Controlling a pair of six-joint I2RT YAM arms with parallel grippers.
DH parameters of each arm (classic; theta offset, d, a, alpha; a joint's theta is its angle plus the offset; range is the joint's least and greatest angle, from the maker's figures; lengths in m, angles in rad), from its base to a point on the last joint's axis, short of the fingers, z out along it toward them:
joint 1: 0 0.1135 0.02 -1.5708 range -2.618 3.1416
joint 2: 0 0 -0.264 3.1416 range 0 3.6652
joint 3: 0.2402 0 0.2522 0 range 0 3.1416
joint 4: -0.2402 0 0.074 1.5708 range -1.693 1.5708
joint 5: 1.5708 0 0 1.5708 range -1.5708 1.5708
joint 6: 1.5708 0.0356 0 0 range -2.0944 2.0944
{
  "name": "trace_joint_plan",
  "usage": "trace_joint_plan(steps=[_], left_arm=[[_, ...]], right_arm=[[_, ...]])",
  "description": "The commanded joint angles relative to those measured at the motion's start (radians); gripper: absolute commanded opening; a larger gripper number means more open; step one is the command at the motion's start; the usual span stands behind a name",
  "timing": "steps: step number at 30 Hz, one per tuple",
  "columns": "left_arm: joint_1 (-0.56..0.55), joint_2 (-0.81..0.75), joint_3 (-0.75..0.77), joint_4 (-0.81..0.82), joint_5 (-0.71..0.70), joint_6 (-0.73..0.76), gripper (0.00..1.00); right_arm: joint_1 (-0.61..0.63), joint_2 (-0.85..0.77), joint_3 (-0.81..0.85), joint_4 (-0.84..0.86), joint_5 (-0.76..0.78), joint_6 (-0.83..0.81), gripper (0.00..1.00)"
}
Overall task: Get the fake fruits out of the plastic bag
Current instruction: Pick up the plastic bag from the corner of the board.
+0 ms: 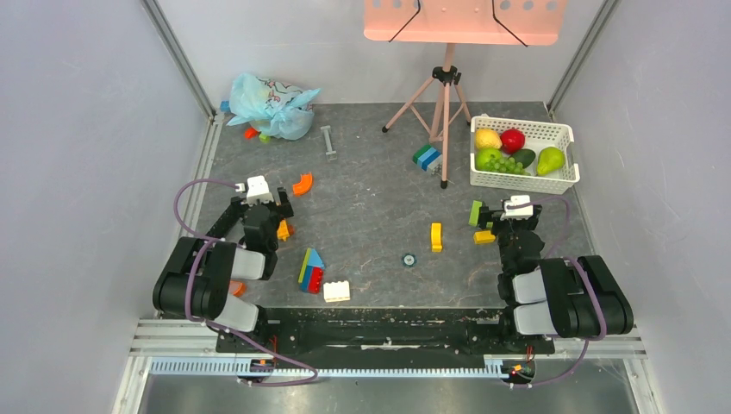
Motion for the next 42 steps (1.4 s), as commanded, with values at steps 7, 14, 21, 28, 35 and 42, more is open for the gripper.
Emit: trace_joint_plan(steps=[7, 14, 21, 28, 35, 42], left_arm=[[0.001, -0.084, 0.008, -0.019, 0.016, 0.049, 1.00], [-0.008, -0.365, 0.142, -0.558, -0.160, -0.188, 1.00], [-0.008, -0.365, 0.503, -1.117, -0.165, -0.442, 1.00], [-0.003, -0.166, 0.784, -1.259, -0.063, -0.521, 1.00], [0.027, 0.037, 0.919, -1.212, 0.026, -0.631, 1.00], [0.032, 0.219, 1.056, -1.140, 0.019, -0.642, 1.00]], right_arm=[[0.004, 0.003, -0.086, 0.030, -0.002, -0.014, 0.98], [0.004, 0.003, -0.086, 0.030, 0.000, -0.014, 0.98], [0.003, 0.003, -0.086, 0.030, 0.000, -0.015, 0.98], [0.004, 0.004, -0.086, 0.030, -0.001, -0.015, 0.98], [0.005, 0.004, -0.087, 0.030, 0.001, -0.014, 0.98], [0.004, 0.004, -0.087, 0.030, 0.001, -0.015, 0.98]])
